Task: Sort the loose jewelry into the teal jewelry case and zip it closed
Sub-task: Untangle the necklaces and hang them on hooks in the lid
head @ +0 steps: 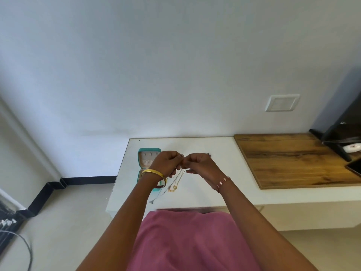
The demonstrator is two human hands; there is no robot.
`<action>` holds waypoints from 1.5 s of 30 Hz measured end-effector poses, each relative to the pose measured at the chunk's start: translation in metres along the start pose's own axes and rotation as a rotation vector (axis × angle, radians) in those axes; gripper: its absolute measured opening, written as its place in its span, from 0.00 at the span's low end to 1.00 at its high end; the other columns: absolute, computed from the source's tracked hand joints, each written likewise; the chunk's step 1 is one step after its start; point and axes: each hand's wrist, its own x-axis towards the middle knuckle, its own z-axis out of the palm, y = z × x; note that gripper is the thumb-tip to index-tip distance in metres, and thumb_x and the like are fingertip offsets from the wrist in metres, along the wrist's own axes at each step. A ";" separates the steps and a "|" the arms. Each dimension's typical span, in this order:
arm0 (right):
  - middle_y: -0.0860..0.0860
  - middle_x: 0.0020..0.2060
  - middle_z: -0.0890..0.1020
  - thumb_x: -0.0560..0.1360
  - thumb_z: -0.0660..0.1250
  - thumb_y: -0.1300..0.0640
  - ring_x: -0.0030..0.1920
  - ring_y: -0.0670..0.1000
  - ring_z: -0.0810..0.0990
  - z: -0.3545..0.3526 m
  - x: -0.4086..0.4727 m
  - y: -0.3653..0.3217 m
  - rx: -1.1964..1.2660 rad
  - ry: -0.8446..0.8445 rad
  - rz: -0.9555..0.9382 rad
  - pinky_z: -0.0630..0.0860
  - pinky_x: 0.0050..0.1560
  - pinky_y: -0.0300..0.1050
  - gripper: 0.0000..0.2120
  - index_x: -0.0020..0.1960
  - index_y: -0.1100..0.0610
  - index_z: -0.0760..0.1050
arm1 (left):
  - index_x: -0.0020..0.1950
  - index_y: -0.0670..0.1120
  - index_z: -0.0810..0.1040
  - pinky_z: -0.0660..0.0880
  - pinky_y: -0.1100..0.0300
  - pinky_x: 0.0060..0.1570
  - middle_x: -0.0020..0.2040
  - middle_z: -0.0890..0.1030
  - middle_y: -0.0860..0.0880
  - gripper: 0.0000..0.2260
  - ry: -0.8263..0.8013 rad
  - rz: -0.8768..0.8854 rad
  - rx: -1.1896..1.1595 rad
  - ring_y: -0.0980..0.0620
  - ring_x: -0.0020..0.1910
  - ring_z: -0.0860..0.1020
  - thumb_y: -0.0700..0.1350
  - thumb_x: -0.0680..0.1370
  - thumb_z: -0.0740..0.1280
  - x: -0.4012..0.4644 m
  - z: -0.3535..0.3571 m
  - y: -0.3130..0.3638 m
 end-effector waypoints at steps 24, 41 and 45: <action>0.59 0.48 0.83 0.71 0.61 0.64 0.44 0.56 0.83 -0.007 -0.043 -0.047 0.768 -0.125 -0.175 0.80 0.43 0.44 0.09 0.43 0.61 0.81 | 0.44 0.47 0.76 0.73 0.61 0.34 0.25 0.74 0.53 0.10 0.128 0.034 -0.612 0.51 0.29 0.71 0.35 0.77 0.59 -0.032 0.000 0.004; 0.54 0.67 0.72 0.53 0.78 0.38 0.67 0.52 0.70 -0.003 -0.050 -0.062 0.625 -0.143 -0.257 0.68 0.67 0.48 0.44 0.65 0.52 0.69 | 0.47 0.49 0.78 0.70 0.74 0.32 0.33 0.75 0.51 0.10 0.205 0.195 -0.215 0.56 0.29 0.72 0.40 0.79 0.58 -0.039 0.025 0.004; 0.50 0.67 0.71 0.51 0.74 0.31 0.68 0.49 0.68 -0.002 -0.051 -0.067 0.464 -0.094 -0.273 0.64 0.69 0.47 0.44 0.63 0.45 0.69 | 0.41 0.49 0.79 0.70 0.74 0.32 0.34 0.76 0.53 0.11 0.177 0.259 -0.114 0.58 0.30 0.73 0.42 0.78 0.60 -0.042 0.029 0.008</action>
